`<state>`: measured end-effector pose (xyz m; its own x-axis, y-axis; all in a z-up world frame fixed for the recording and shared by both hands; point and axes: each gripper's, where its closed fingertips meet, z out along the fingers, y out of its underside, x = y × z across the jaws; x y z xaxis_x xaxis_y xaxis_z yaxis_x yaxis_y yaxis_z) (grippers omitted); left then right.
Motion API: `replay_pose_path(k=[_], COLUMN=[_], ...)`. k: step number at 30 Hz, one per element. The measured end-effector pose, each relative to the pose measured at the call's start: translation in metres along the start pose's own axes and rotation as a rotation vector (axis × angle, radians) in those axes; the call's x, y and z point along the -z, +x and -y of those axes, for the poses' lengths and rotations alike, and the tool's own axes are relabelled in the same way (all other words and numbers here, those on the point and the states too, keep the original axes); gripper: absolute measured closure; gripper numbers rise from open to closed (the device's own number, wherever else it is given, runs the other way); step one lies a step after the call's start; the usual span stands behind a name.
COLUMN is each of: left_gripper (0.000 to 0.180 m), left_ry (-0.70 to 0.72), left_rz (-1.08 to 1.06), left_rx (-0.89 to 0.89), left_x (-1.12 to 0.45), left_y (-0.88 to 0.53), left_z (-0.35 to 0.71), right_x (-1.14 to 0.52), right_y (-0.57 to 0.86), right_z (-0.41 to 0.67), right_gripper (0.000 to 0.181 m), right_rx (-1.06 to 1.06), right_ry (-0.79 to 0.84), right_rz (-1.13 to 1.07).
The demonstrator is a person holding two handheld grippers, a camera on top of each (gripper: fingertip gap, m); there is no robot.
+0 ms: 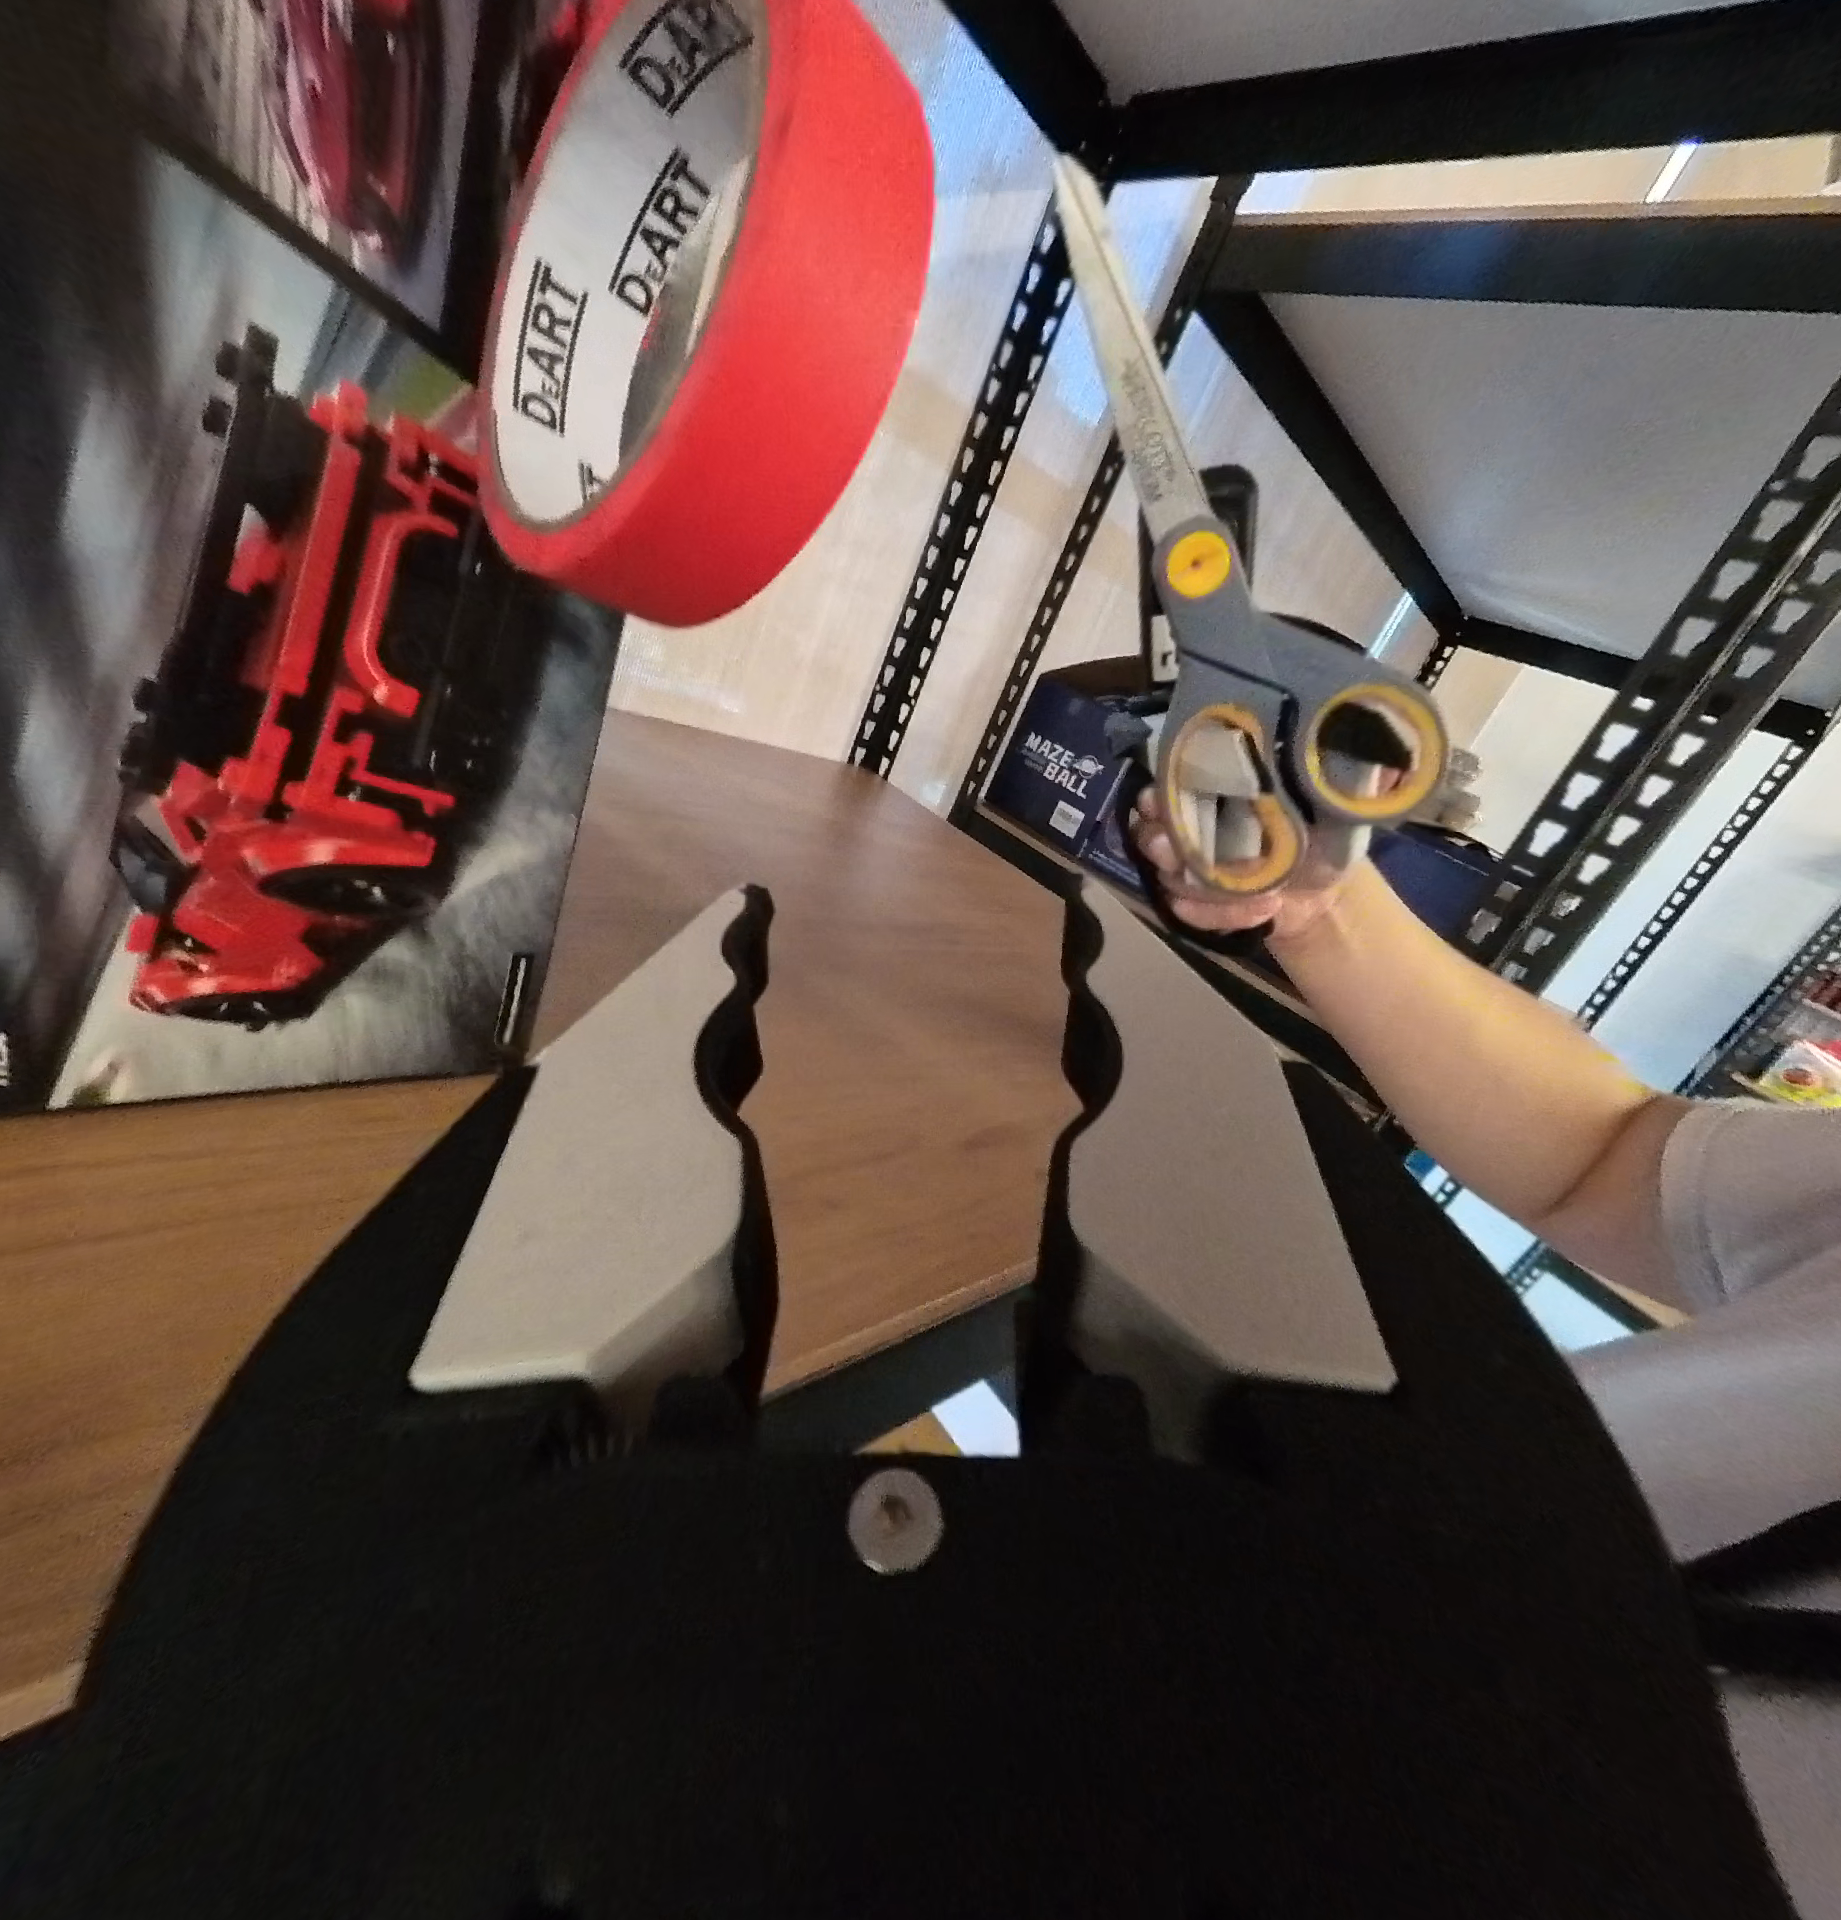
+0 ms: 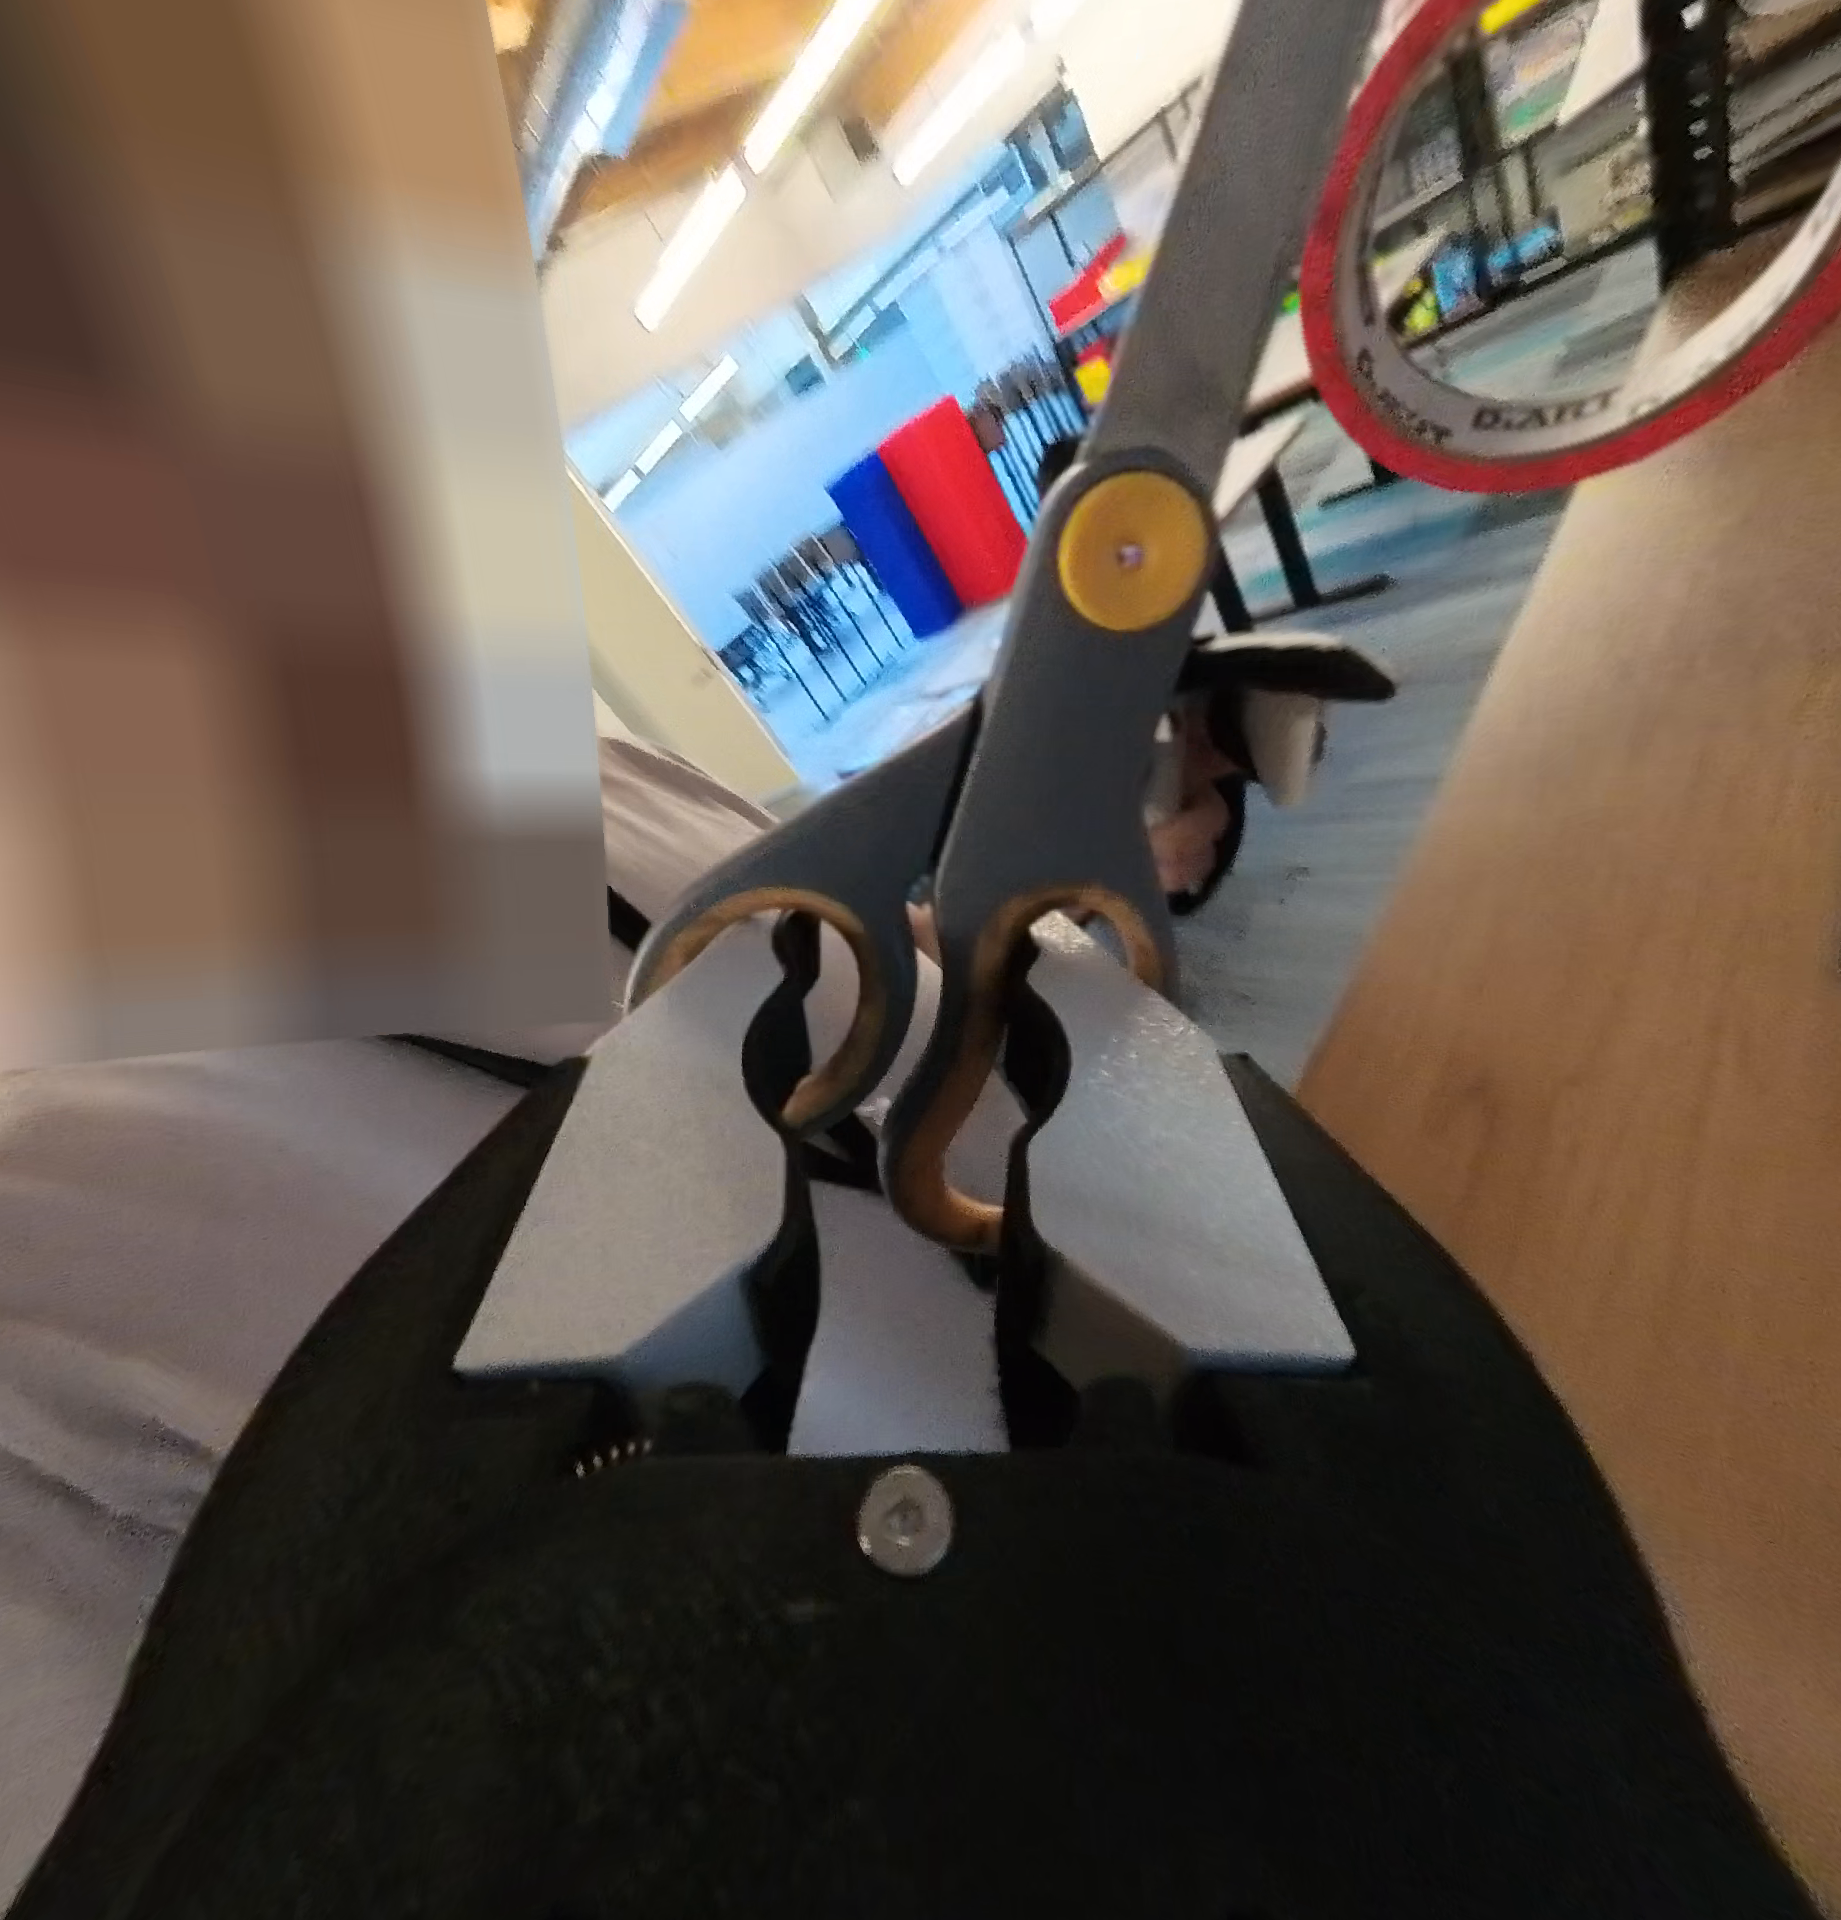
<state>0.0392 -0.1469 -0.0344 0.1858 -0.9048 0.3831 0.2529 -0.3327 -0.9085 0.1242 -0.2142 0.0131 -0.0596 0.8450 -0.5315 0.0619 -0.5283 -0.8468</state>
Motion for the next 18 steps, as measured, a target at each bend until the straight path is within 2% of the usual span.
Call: replay_pose_path(k=[6, 8, 18], left_gripper=[0.126, 0.126, 0.127], left_ry=[-0.014, -0.021, -0.065], left_rz=[0.023, 0.031, 0.056], left_rx=[0.024, 0.014, 0.04], left_x=[0.009, 0.01, 0.011], left_y=[-0.008, -0.008, -0.018], left_z=[-0.002, -0.002, -0.01], right_x=[0.019, 0.027, 0.028], right_y=[0.001, 0.003, 0.014], right_z=[0.02, 0.029, 0.008], right_gripper=[0.146, 0.139, 0.128], right_rx=[-0.044, -0.059, -0.098], right_ry=[0.142, 0.187, 0.047], right_rz=[0.03, 0.031, -0.021])
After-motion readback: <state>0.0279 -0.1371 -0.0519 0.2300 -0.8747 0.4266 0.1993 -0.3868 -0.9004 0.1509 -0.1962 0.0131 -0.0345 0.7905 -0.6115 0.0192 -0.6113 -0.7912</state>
